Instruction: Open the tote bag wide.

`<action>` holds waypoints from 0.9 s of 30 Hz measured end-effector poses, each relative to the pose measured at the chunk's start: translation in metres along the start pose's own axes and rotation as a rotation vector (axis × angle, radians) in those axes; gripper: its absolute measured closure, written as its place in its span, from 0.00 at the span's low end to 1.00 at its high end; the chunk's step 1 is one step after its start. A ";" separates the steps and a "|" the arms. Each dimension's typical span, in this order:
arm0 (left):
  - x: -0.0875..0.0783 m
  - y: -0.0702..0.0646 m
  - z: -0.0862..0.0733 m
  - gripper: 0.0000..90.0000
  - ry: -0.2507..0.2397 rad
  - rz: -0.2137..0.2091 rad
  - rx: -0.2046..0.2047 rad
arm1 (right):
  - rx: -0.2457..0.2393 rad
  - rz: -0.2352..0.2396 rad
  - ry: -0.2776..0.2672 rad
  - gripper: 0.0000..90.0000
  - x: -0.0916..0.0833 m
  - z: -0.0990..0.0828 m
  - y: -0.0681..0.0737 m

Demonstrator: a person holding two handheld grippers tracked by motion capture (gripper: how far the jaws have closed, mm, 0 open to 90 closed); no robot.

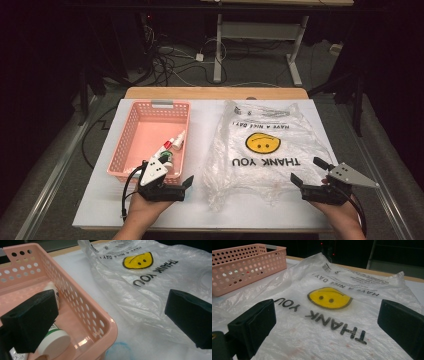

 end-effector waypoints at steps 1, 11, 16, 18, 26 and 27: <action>-0.001 0.001 0.000 0.00 0.005 0.001 -0.003 | 0.009 0.000 0.005 0.02 0.001 -0.001 0.000; -0.002 0.008 0.001 0.00 0.003 0.001 -0.033 | -0.001 -0.010 0.035 0.03 0.004 -0.002 0.000; -0.002 0.007 0.001 0.00 0.006 0.002 -0.028 | 0.004 -0.012 0.038 0.04 0.002 -0.003 -0.001; -0.001 0.006 0.002 0.00 0.007 0.001 -0.029 | 0.003 -0.014 0.037 0.04 0.000 -0.002 -0.001; -0.001 0.006 0.003 0.00 0.019 0.001 -0.018 | 0.001 -0.023 0.050 0.04 -0.003 -0.002 -0.006; -0.001 0.006 0.003 0.00 0.020 0.002 -0.018 | -0.002 -0.026 0.052 0.05 -0.003 -0.002 -0.007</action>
Point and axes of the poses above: each handheld gripper's, and its own axes: x roughly forward along the jaws, z roughly out of its top, y roughly to its left, the point moved 7 cm from there along x, roughly forward along the jaws, and after that the axes turned 1 degree about -y, right-handed, at the moved point
